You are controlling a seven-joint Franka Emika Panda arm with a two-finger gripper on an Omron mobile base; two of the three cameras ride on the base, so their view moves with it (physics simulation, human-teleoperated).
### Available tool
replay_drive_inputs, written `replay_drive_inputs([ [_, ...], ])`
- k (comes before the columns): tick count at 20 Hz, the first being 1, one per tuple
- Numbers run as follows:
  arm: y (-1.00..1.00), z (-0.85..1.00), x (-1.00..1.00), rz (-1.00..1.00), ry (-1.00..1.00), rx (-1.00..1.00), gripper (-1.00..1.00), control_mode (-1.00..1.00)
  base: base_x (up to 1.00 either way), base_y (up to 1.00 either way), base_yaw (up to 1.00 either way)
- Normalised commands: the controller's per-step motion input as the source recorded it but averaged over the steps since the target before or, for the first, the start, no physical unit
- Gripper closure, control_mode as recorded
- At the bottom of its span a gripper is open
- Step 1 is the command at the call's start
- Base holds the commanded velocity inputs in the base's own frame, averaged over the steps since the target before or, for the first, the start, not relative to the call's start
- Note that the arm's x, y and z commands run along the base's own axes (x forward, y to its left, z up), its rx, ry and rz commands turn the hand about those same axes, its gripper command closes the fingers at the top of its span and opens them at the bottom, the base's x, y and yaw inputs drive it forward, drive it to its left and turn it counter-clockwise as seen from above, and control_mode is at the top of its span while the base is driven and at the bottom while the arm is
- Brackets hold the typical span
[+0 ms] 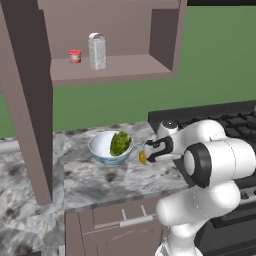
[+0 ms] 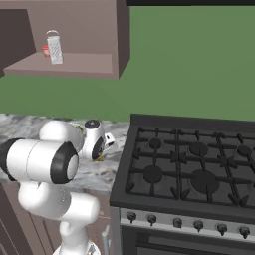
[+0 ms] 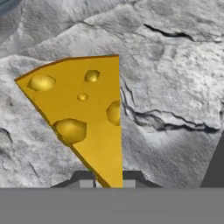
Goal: Pick the cheese from the fridge and the cheese grater from the cabinet and place them next to the salad bowl.
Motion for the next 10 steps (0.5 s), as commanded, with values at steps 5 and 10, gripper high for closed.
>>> replay_drive_inputs([
  [5, 0.00, -0.29, 0.11, 0.00, 0.03, 0.00, -1.00, -1.00, 0.00, 0.00, 0.00],
  [10, 0.00, -0.05, -0.24, 0.00, -0.06, 0.00, -1.00, -1.00, 0.00, 0.00, 0.00],
])
